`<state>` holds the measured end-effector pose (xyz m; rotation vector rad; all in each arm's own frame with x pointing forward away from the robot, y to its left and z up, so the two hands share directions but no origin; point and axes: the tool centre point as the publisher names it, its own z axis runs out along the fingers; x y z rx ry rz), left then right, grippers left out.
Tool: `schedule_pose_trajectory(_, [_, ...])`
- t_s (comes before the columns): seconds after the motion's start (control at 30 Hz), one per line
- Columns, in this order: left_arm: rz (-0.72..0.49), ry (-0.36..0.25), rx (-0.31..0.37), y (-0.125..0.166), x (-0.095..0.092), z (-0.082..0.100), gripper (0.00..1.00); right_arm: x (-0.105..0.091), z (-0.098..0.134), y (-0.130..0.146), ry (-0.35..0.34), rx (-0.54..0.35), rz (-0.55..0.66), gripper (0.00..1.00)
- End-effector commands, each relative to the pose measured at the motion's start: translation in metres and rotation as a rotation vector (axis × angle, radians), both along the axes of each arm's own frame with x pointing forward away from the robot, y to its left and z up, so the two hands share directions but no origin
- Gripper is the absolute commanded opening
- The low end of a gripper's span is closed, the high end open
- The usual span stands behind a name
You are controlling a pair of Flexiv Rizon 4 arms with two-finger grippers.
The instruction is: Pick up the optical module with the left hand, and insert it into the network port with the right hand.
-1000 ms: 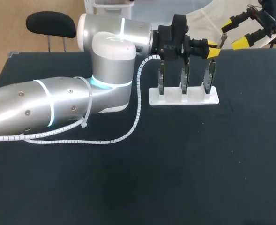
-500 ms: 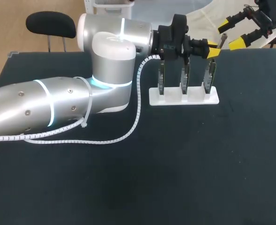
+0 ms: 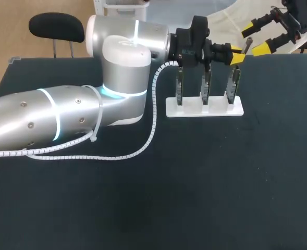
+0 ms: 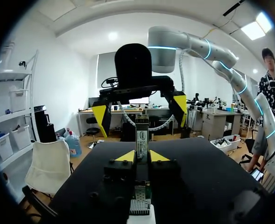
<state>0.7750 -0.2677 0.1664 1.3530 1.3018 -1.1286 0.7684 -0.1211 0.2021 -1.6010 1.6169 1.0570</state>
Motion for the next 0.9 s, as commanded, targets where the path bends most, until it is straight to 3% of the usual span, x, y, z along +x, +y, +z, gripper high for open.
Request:
schedule_pose_trajectory(0.03, [0.003, 0.0, 0.002, 0.0003, -0.001, 0.0003, 0.0, -0.0045, 0.0, 0.0014, -0.009, 0.0, -0.015, 1.0])
schedule_pose_trajectory(0.23, [0.003, 0.0, 0.002, 0.0003, -0.001, 0.0003, 0.0, -0.0025, 0.0009, 0.0027, -0.013, 0.002, -0.018, 0.98])
schedule_pose_trajectory(0.3, [0.003, 0.0, 0.002, 0.0003, -0.001, 0.0003, 0.0, -0.0019, 0.0011, 0.0029, -0.014, 0.004, -0.018, 0.73])
schedule_pose_trajectory(0.33, [0.003, 0.0, 0.002, 0.0003, -0.001, 0.0003, 0.0, -0.0015, 0.0012, 0.003, -0.016, 0.004, -0.02, 0.28])
schedule_pose_trajectory(0.37, [0.003, 0.0, 0.002, 0.0003, -0.001, 0.0003, 0.0, -0.0014, 0.0012, 0.003, -0.017, 0.005, -0.021, 0.0])
schedule_pose_trajectory(0.9, [0.003, 0.0, 0.002, 0.0003, -0.001, 0.0003, 0.0, -0.0004, 0.0008, 0.0008, -0.019, 0.004, -0.025, 0.0])
